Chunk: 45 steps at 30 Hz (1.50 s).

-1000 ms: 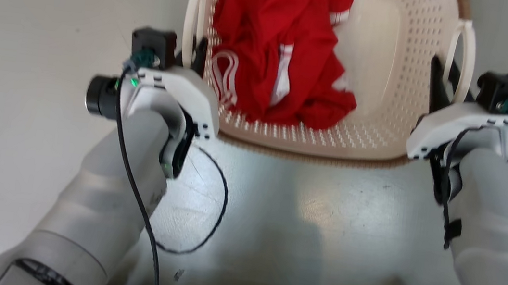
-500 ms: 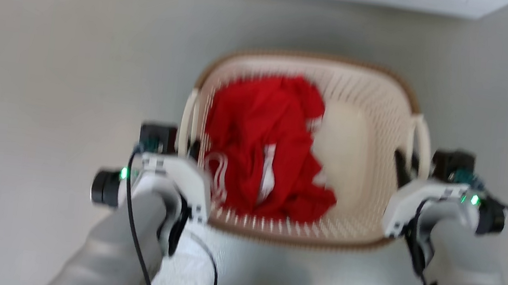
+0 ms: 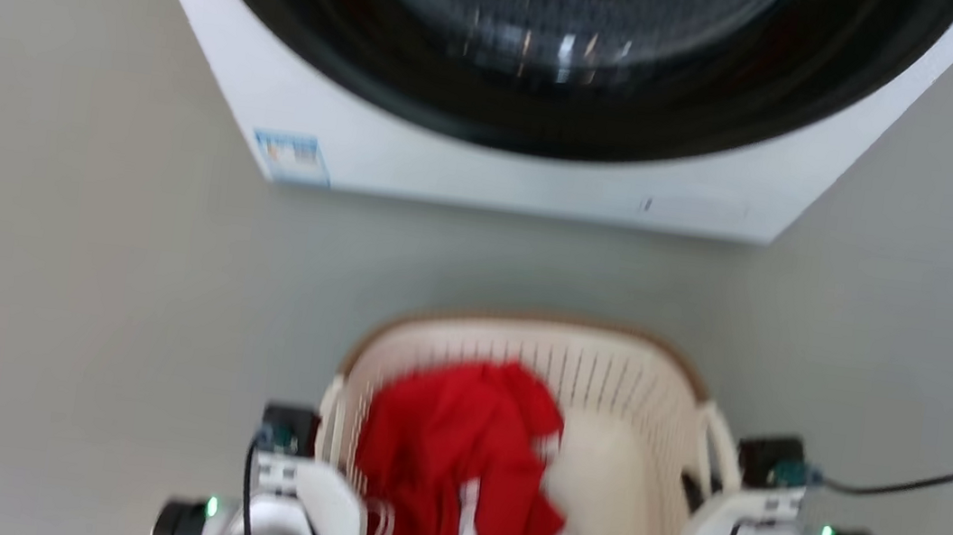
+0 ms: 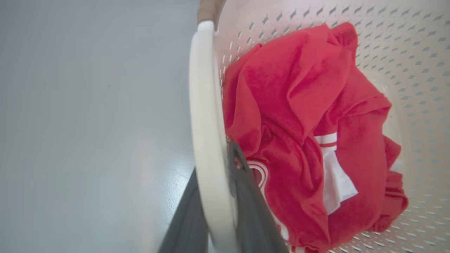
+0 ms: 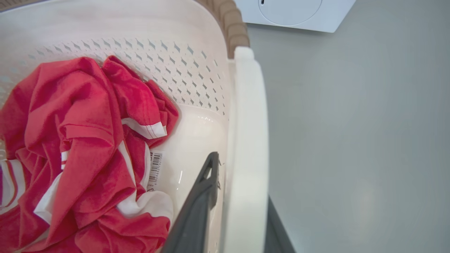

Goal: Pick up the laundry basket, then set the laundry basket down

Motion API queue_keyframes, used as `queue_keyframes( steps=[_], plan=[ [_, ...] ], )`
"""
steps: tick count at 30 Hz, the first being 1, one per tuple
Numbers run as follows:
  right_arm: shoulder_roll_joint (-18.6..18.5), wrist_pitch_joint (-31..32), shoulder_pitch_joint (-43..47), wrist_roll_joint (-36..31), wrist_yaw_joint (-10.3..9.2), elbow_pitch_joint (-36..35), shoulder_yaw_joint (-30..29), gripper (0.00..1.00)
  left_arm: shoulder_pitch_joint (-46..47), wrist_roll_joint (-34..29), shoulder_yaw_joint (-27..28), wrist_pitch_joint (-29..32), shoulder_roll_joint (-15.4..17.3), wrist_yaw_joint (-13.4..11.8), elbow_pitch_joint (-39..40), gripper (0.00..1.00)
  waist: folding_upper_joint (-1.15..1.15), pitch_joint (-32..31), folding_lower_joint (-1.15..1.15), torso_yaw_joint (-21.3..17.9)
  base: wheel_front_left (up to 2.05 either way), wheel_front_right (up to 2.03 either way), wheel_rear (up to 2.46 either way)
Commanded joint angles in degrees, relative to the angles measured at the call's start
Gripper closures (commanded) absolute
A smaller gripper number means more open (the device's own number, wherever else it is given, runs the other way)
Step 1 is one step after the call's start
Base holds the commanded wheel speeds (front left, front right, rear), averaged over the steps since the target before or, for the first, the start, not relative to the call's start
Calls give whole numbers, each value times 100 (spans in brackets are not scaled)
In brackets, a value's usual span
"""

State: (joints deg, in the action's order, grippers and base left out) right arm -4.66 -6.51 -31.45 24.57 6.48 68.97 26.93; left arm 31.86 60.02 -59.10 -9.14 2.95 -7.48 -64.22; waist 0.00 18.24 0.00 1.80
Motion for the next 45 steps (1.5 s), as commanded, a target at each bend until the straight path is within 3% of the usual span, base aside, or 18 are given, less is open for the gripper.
queue_keyframes(
  steps=[1, 13, 45],
  plan=[
    [179, 94, 271, 10, 101, -134, 332, 100, -11, -8, -12, -23, -7, 59, 104, 100, 0, -689, 0, -74, 0, 0, 0],
    [179, 423, 990, 759, 101, -225, 1088, 100, -634, 393, -650, 191, -7, -48, 247, 100, 0, -1701, 0, 41, 0, 0, 0],
    [179, 295, 1001, 1827, 101, -206, 2041, 100, -497, 805, -1219, 114, -7, 0, 50, 100, 0, -1922, 0, -62, 0, 0, 0]
  ],
)
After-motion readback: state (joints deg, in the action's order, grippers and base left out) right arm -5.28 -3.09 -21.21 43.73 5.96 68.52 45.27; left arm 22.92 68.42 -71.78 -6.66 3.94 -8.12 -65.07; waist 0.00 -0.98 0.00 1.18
